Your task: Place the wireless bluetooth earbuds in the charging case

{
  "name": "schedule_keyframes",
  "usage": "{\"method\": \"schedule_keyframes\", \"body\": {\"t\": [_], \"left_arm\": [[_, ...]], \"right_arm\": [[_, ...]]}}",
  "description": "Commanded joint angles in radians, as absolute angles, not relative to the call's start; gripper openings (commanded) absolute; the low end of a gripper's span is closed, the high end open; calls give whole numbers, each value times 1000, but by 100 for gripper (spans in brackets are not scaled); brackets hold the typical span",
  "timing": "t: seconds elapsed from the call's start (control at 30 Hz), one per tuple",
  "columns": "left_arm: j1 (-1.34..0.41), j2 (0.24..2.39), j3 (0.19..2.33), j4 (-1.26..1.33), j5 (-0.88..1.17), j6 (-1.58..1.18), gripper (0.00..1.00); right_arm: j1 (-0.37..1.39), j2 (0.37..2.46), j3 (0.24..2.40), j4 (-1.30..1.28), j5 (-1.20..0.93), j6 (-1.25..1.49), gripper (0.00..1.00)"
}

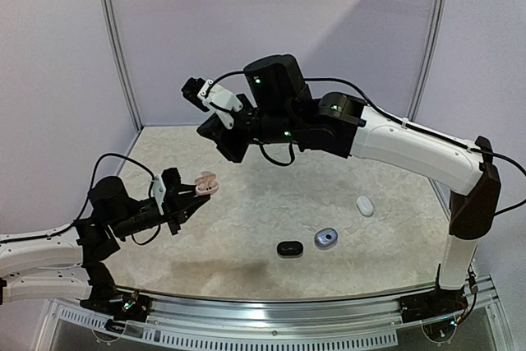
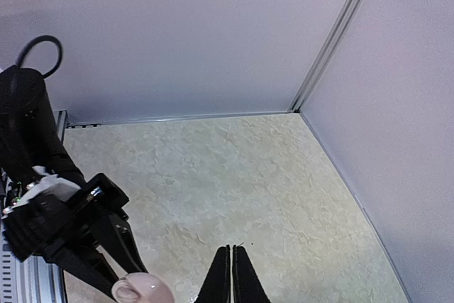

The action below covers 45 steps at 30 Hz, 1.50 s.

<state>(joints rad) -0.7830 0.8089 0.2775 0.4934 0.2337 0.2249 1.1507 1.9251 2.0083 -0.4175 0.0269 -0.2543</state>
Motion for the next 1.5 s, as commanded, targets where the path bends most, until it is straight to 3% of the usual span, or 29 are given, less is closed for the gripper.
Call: {"method": "schedule_keyframes", "body": {"t": [0.0, 0.27, 0.6, 0.7, 0.83, 0.93, 1.2, 1.47], "left_arm": [[-763, 811, 267, 538, 318, 520, 0], [-714, 812, 288, 520, 314, 592, 0], [-695, 814, 290, 511, 305, 553, 0], [-695, 807, 285, 502, 322, 533, 0], [-694, 793, 285, 488, 375, 465, 0], [-692, 780, 289, 472, 436, 379, 0], [-689, 764, 304, 459, 598, 187, 0], [-689, 764, 307, 465, 602, 193, 0]], "right_arm": [[1140, 1995, 2055, -496, 110, -211, 4], [1176, 1969, 1973, -589, -99, -253, 4], [1222, 1803, 1785, -579, -57, -250, 4], [1222, 1765, 1732, -540, 30, -252, 20], [1221, 1709, 1638, -451, 15, -330, 57], [1222, 1695, 1583, -396, -71, -437, 69], [1204, 1790, 1667, -422, -179, -548, 61], [1195, 1855, 1711, -430, -218, -521, 36]]}}
